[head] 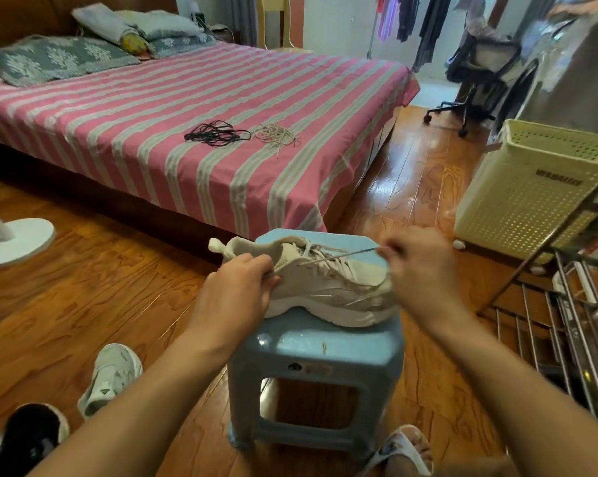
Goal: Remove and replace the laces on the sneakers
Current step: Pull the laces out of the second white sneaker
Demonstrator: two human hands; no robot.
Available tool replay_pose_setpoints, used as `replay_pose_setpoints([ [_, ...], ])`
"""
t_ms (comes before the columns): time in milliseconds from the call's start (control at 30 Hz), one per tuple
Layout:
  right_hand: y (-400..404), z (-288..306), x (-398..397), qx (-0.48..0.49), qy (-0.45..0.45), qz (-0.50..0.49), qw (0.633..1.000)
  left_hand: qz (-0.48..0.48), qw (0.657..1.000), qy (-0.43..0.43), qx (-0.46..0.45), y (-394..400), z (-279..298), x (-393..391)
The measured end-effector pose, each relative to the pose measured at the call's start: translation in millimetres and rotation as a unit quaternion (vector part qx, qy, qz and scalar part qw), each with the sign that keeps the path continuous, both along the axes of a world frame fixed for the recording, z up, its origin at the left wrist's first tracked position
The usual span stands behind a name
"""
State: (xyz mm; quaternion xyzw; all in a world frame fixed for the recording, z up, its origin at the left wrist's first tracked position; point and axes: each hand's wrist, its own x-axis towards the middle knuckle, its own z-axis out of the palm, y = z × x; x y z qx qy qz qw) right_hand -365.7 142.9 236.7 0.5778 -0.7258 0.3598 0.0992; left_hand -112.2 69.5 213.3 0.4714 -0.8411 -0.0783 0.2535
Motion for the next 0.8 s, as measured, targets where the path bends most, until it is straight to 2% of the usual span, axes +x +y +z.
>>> replay_pose_setpoints([
  [67,14,8,-60,0.031,-0.110,-0.178,0.977,0.016,1.000,0.008,0.009,-9,1,9],
  [100,21,10,-82,0.070,-0.132,-0.234,0.961,0.012,1.000,0.011,0.011,-11,1,12],
  [133,24,8,-92,0.117,-0.126,-0.249,0.953,-0.001,1.000,0.012,0.009,-11,2,12],
  [233,5,-1,-58,0.213,-0.074,-0.133,0.965,-0.043,0.999,0.028,0.016,-7,-1,8],
  [333,-17,10,-7,0.151,-0.049,0.001,0.987,-0.093,0.993,0.055,0.054,-11,-2,11],
  [400,-27,20,12,0.098,-0.064,0.072,0.991,-0.121,0.987,0.062,0.081,-14,0,17],
  [467,-35,24,26,0.127,-0.108,0.127,0.978,-0.144,0.983,0.062,0.097,-16,2,19],
  [567,-48,20,46,0.205,-0.143,0.142,0.958,-0.159,0.983,0.052,0.081,-17,2,17],
  [633,-54,23,49,0.219,-0.153,0.115,0.957,-0.152,0.986,0.041,0.062,-18,1,15],
  [733,-56,23,44,0.235,-0.110,0.113,0.959,-0.135,0.990,0.022,0.039,-20,-1,15],
  [800,-53,19,36,0.240,-0.147,0.111,0.953,-0.129,0.991,0.013,0.026,-22,-3,15],
])
